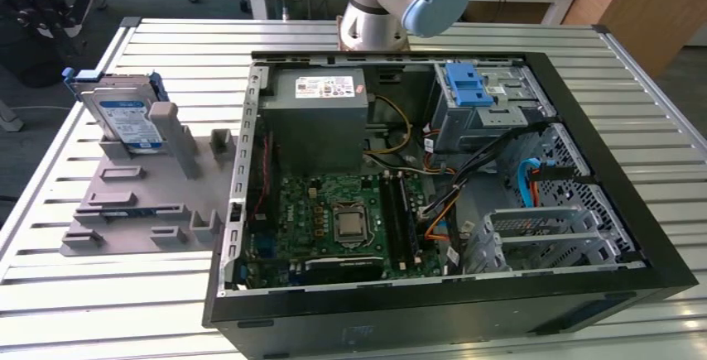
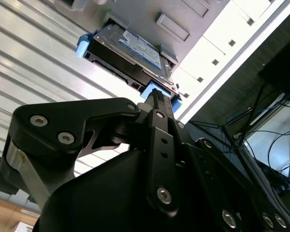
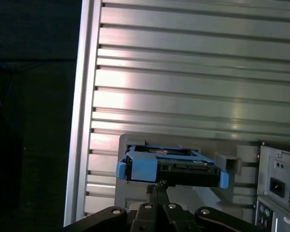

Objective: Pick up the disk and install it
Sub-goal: 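Pick up the disk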

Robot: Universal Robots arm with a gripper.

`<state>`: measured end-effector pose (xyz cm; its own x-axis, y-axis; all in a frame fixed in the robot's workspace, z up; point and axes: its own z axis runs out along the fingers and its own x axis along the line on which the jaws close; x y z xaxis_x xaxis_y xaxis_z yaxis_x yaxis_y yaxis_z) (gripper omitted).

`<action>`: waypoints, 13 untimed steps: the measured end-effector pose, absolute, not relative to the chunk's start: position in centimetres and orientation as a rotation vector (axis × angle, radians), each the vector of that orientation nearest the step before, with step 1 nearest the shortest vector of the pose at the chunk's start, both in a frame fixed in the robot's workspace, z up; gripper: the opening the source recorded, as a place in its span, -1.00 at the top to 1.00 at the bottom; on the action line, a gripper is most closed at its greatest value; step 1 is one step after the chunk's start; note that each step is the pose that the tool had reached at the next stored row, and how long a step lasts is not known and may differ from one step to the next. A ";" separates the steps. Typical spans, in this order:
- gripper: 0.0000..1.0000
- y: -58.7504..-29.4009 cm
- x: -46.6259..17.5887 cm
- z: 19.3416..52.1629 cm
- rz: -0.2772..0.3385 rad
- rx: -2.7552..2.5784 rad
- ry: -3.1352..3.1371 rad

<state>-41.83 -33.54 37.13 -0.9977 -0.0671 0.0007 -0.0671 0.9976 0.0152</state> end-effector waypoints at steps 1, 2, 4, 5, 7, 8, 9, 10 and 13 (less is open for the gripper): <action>0.79 -33.5 -41.8 37.1 -0.024 0.109 -3.138; 0.79 -33.5 -41.8 37.1 -0.024 0.112 -3.138; 0.79 -33.5 -41.8 37.1 -0.024 0.119 -3.138; 0.79 -33.5 -41.8 37.1 -0.024 0.122 -3.138; 0.79 -33.5 -41.8 37.1 -0.024 0.129 -3.138; 0.79 -33.5 -41.8 37.1 -0.024 0.133 -3.137; 0.79 -33.5 -41.8 37.1 -0.024 0.136 -3.137; 0.79 -33.5 -41.8 37.1 -0.024 0.140 -3.137; 0.79 -33.5 -41.8 37.1 -0.024 0.151 -3.136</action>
<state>-41.83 -33.54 37.13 -0.9954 -0.0963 0.0007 -0.0963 0.9952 0.0152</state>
